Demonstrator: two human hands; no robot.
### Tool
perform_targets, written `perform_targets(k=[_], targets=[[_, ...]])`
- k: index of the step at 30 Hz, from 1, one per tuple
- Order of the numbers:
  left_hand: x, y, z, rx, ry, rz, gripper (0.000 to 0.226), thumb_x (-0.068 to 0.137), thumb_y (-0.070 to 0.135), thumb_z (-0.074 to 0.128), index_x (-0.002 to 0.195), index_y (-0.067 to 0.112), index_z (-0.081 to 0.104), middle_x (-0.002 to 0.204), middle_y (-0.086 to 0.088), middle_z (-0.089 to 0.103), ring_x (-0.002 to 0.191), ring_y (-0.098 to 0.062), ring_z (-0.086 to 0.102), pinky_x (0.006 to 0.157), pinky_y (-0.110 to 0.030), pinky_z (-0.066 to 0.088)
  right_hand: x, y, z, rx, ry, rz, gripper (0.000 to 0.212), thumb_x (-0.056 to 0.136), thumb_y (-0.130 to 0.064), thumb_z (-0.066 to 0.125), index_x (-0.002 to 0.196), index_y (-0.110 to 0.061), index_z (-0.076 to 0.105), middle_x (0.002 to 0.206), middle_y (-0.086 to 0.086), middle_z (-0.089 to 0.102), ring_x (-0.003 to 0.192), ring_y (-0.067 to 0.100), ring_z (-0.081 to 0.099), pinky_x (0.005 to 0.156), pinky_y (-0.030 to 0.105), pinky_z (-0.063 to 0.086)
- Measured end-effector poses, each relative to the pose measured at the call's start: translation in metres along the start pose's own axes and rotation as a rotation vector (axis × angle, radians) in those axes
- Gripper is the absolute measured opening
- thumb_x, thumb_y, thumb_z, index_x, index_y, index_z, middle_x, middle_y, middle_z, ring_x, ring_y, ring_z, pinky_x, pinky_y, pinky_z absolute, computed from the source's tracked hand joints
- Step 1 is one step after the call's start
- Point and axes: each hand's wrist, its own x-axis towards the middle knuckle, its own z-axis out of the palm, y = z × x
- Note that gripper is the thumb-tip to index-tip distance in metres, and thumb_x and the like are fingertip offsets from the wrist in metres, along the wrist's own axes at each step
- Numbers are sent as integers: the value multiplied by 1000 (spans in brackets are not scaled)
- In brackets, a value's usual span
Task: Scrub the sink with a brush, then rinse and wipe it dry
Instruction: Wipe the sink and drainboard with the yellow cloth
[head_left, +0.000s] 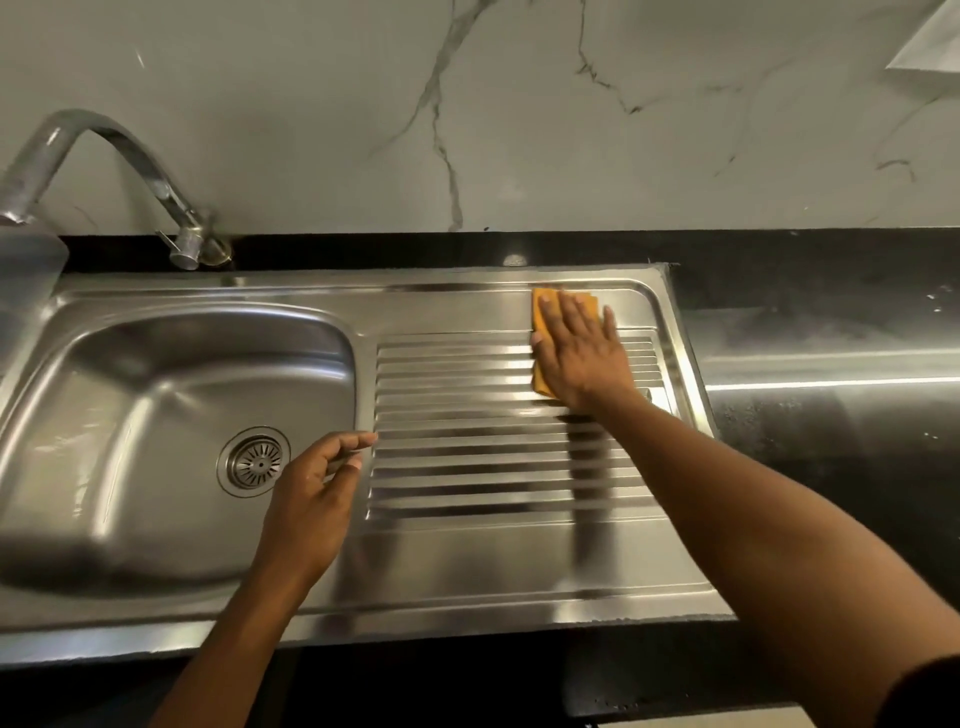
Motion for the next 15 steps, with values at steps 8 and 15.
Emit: perform_targets(k=[8,15], targets=[[-7,3,3,-3,-20,18,33,102,9,57,113,35,73,112,29,71,107,6,66,91,-24,50,-21,60,1,1,13,205,72,105,-63,-3,164,-24,-17,174,4,-14,160,26,-12,127,55,-8],[-12,7,3,-20,-52,46,35,103,6,56,111,36,73,108,17,75,101,1,69,79,-15,50,-76,72,8,-20,15,169,71,107,-60,1,163,-22,-20,173,1,-16,160,23,-10,128,54,-3]])
